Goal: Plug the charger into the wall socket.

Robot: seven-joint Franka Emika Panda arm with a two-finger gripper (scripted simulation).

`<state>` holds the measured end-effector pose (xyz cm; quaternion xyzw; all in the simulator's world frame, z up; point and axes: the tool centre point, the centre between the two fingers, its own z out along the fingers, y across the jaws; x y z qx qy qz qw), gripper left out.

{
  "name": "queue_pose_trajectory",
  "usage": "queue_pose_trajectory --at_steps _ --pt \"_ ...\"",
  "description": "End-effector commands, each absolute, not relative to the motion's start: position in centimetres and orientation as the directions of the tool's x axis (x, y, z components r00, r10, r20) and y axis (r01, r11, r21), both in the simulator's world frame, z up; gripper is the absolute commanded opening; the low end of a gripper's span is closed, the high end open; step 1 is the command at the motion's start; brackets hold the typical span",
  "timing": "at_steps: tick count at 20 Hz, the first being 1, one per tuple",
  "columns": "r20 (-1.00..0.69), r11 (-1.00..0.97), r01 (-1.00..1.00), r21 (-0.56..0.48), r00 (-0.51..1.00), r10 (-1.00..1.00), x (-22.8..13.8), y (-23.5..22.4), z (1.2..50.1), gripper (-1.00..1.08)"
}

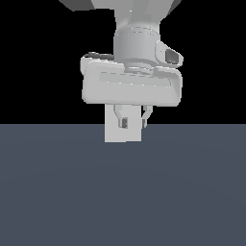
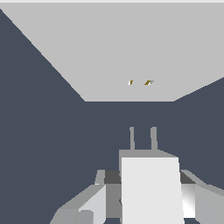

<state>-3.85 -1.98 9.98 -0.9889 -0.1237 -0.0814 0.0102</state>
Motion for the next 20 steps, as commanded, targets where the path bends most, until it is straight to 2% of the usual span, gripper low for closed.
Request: queue_pose_trajectory --at_steps 1,12,20 --pt "0.164 -0.969 0.247 0.000 0.956 0.243 -3.4 -1.9 10.0 -1.00" --pt "0.163 -0.969 0.247 0.001 0.956 0.243 0.1 -0.9 10.0 -1.00" --pt "0.163 -0.969 0.247 0.000 0.956 0.244 0.7 -0.8 10.0 -1.00"
